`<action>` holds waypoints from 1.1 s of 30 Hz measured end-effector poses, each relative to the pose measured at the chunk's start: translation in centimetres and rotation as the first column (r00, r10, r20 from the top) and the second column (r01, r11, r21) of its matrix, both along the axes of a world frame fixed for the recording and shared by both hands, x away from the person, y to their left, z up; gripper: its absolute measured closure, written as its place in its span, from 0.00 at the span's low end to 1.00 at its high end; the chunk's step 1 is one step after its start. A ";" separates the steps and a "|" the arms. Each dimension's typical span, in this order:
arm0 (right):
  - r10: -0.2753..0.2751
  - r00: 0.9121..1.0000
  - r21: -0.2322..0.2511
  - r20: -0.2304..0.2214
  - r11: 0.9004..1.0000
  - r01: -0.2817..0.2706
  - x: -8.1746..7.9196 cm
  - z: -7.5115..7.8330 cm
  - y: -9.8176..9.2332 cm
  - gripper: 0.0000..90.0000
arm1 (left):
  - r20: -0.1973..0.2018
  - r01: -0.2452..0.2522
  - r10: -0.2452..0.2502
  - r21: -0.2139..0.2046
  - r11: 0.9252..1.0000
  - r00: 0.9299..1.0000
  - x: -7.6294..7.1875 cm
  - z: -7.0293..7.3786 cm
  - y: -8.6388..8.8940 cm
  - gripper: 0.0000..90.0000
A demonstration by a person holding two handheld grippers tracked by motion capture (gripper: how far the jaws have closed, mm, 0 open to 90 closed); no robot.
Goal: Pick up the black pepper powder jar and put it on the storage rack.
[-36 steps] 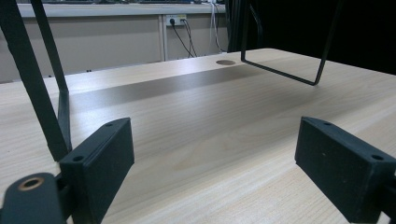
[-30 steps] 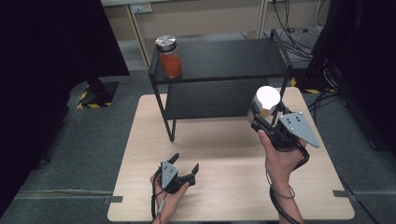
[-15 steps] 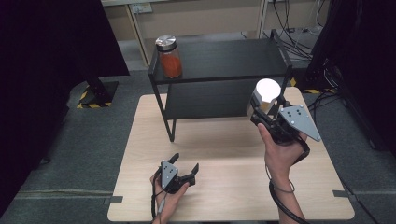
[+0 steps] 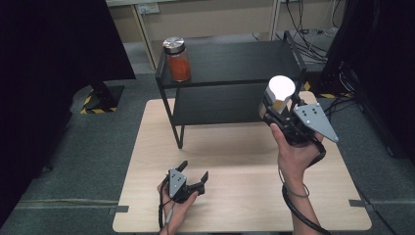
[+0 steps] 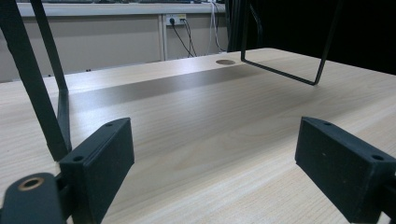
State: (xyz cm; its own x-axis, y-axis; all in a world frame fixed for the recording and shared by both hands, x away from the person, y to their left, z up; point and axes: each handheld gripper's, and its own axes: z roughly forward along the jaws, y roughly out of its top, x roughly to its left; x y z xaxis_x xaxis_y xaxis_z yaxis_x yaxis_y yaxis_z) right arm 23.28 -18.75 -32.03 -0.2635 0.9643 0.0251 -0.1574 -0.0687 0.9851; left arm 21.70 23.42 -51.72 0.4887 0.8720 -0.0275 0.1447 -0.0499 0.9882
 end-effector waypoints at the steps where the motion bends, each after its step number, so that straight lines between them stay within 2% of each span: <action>1: 0.001 1.000 0.000 0.002 1.000 -0.001 0.0 0.1 0.0 0.34 | 0.000 0.000 0.000 0.000 1.000 1.000 0.0 0.0 0.0 0.12; 33: 0.002 1.000 0.004 0.031 1.000 -0.003 0.9 2.4 0.4 0.34 | -0.001 0.005 -0.005 0.002 1.000 1.000 0.0 0.0 -0.1 0.12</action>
State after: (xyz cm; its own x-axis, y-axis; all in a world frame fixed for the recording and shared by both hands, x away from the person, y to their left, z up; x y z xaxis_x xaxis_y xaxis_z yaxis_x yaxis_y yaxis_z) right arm 24.16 -18.34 -29.62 -0.2666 0.9636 0.0207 -0.1881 -0.0730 0.9794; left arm 21.72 23.34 -51.69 0.4932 0.8695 -0.0260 0.1453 -0.0528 0.9880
